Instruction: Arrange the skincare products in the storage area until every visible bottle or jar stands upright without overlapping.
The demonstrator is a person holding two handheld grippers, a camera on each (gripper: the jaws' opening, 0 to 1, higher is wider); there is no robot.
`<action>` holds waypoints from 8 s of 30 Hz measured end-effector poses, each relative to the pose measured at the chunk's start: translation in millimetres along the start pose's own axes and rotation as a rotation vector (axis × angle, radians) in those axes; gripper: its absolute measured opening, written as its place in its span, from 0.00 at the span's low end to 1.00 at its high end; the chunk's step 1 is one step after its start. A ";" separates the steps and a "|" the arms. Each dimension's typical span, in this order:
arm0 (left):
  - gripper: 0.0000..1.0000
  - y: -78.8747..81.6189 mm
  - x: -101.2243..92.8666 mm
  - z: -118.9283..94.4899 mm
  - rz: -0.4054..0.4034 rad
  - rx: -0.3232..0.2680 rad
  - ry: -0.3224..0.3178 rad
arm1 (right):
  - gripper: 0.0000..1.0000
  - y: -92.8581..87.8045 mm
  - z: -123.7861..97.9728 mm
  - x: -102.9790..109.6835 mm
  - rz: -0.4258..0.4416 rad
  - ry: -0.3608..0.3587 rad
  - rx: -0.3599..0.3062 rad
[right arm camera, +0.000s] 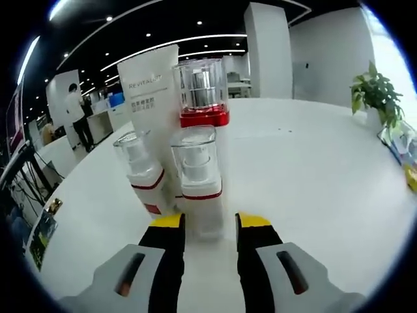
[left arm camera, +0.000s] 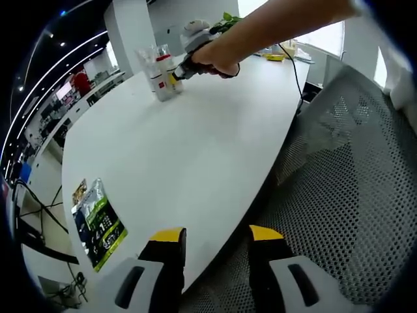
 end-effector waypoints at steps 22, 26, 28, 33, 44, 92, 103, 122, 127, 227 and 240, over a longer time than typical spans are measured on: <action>0.42 10.3 11.5 -6.3 -0.019 -0.080 0.072 | 0.42 -5.3 -135.5 70.9 -0.067 0.376 0.002; 0.42 12.2 12.6 -7.6 -0.020 -0.093 0.079 | 0.43 -1.4 -171.6 115.6 -0.061 0.519 -0.011; 0.42 13.1 12.9 -8.2 -0.011 -0.099 0.086 | 0.44 12.9 -192.0 143.2 -0.065 0.605 -0.056; 0.42 14.6 16.0 -10.8 -0.009 -0.111 0.105 | 0.47 30.5 -216.2 183.2 -0.077 0.707 -0.104; 0.42 21.1 20.1 -15.5 -0.009 -0.152 0.129 | 0.40 -7.1 -241.4 169.2 -0.147 0.732 -0.031; 0.92 20.9 102.5 -43.7 -0.293 -0.200 0.166 | 0.68 -89.6 -249.5 79.7 -0.434 0.439 0.111; 0.99 -0.7 167.2 -41.7 -0.453 -0.140 0.258 | 0.64 -89.0 -245.2 69.2 -0.490 0.387 0.096; 1.00 -39.7 209.1 0.9 -0.676 -0.036 0.299 | 0.62 -90.3 -242.9 66.4 -0.539 0.360 0.101; 0.99 -50.7 209.4 16.7 -0.693 0.021 0.324 | 0.61 -94.3 -242.0 66.6 -0.559 0.361 0.121; 0.23 93.3 46.6 -31.0 -0.718 -0.457 -0.007 | 0.45 -95.5 -273.8 112.9 -0.265 0.788 0.288; 0.24 114.5 16.3 -54.0 -0.657 -0.632 -0.130 | 0.36 -81.3 -264.2 138.4 0.293 0.976 0.360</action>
Point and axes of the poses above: the point that each gripper's makers call its tool centre point, and the gripper's own axes: z roughly forward along the fingers, x roughly to its left, y roughly out of its top, the point moved 3 cm from there along -z, roughly backward along the fingers, and after that the axes turned 14 degrees about z, right-handed, at the moved point
